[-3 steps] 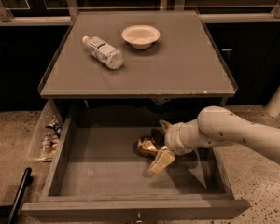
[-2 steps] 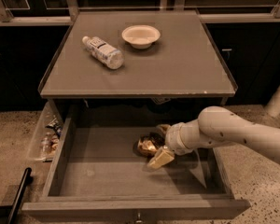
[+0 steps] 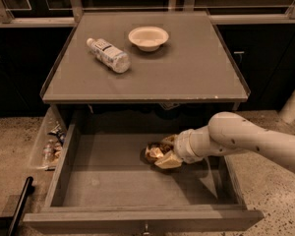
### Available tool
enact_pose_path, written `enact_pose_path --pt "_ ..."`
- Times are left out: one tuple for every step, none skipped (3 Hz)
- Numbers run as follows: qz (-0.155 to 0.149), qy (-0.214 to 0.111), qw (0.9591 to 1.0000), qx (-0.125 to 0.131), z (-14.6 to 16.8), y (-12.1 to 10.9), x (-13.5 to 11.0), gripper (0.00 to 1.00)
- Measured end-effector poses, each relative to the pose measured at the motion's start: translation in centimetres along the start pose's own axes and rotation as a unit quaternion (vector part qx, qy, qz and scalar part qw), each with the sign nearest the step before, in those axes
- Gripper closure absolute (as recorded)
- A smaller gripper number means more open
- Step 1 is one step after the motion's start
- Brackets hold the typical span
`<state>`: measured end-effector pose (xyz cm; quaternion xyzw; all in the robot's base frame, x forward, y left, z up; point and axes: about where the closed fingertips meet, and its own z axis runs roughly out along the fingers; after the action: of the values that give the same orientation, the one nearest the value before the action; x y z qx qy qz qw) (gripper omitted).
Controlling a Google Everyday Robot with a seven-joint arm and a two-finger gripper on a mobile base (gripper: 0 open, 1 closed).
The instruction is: Pick orange can from top drawer and place on counter
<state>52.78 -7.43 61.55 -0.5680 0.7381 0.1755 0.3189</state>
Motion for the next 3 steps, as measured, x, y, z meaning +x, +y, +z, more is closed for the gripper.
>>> enact_pose_path --pt "0.0 0.0 1.0 0.0 0.0 0.0 0.0 0.89" --pt "0.012 -0.004 0.9998 -0.013 -0.9 1.0 0.3 1.0" --pt "0.007 -0.014 0.9997 -0.017 -3.7 1.9 -1.0 1.0"
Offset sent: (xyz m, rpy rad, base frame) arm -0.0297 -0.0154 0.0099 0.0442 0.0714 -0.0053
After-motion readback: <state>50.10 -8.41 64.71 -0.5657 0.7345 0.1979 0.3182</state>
